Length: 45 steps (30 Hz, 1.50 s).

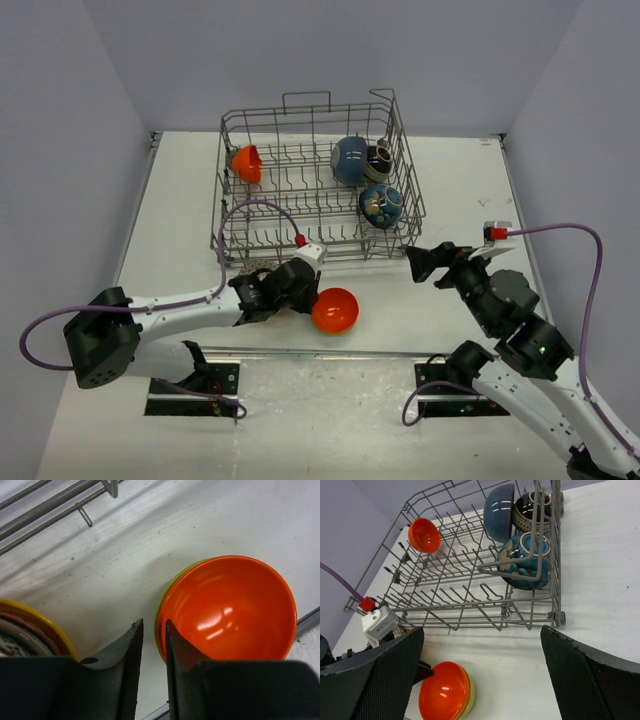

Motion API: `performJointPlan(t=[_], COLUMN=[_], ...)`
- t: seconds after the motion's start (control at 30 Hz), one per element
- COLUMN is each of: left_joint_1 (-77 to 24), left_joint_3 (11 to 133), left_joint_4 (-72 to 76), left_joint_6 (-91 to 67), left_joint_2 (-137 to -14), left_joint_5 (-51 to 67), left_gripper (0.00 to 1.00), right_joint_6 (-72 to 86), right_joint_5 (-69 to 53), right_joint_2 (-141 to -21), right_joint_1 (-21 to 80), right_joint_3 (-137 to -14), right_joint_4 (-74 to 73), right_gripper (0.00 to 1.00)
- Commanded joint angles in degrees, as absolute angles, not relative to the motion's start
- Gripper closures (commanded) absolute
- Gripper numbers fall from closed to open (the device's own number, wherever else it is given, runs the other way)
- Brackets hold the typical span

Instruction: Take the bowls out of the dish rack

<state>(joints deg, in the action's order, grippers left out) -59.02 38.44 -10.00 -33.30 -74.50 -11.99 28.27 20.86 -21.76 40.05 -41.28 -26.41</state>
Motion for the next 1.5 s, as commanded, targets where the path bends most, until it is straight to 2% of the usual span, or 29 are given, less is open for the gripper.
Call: performJointPlan(t=[0.0, 0.07, 0.13, 0.2, 0.23, 0.27, 0.4, 0.5, 0.7, 0.87, 1.03, 1.1, 1.3, 1.47], left_joint_1=[-59.50, -59.68, -59.77, -59.85, -59.85, -59.85, -59.85, -57.24, -41.87, -30.87, -26.99, -25.41, -24.70, -24.17], left_joint_3=[41.22, 43.15, 45.86, 48.15, 51.38, 53.33, 65.89, 74.92, 89.98, 104.91, 123.28, 125.49, 123.94, 123.57], left_joint_4=[-12.12, -14.23, -16.33, -17.75, -20.10, -21.52, -32.76, -39.27, -40.61, -36.99, -36.31, -33.58, -29.45, -28.48], left_joint_6=[-34.54, -34.19, -33.49, -32.79, -31.91, -31.38, -31.37, -32.08, -25.41, -16.18, -7.41, -3.54, -0.53, -0.96], left_joint_2=[-70.76, -68.30, -66.28, -65.39, -65.22, -65.65, -70.56, -77.75, -89.81, -108.84, -122.24, -127.15, -130.87, -133.85], left_joint_5=[-15.64, -17.31, -18.63, -19.86, -22.04, -23.89, -38.73, -54.62, -56.69, -56.87, -58.27, -59.14, -59.59, -58.45], left_gripper=[0.73, 0.61, 0.54, 0.36, 0.12, 0.00, 0.00, 0.00, 0.00, 0.01, 0.09, 0.14, 0.18, 0.31], right_joint_6=[27.51, 27.51, 27.51, 27.51, 27.51, 27.51, 27.51, 27.51, 27.60, 27.69, 27.77, 27.69, 27.69, 27.69], right_joint_5=[20.30, 20.30, 20.22, 20.22, 20.13, 20.13, 20.21, 20.30, 20.65, 19.95, 18.81, 18.11, 16.70, 16.35], right_joint_2=[-22.32, -22.41, -22.41, -22.41, -22.33, -22.32, -22.24, -22.06, -22.15, -21.80, -21.10, -20.92, -20.65, -21.27], right_joint_1=[39.99, 39.99, 39.99, 39.99, 39.99, 39.99, 39.99, 39.90, 40.08, 39.99, 39.99, 39.99, 39.99, 39.99], right_joint_3=[-41.13, -41.22, -41.13, -41.13, -41.13, -41.22, -41.05, -40.87, -40.61, -40.17, -39.73, -39.55, -38.76, -39.02], right_joint_4=[-24.17, -24.17, -24.26, -24.26, -24.17, -24.17, -24.17, -23.99, -23.82, -23.56, -23.20, -23.03, -22.24, -22.50], right_gripper=[0.01, 0.01, 0.01, 0.01, 0.01, 0.01, 0.01, 0.01, 0.01, 0.01, 0.01, 0.01, 0.01, 0.01])
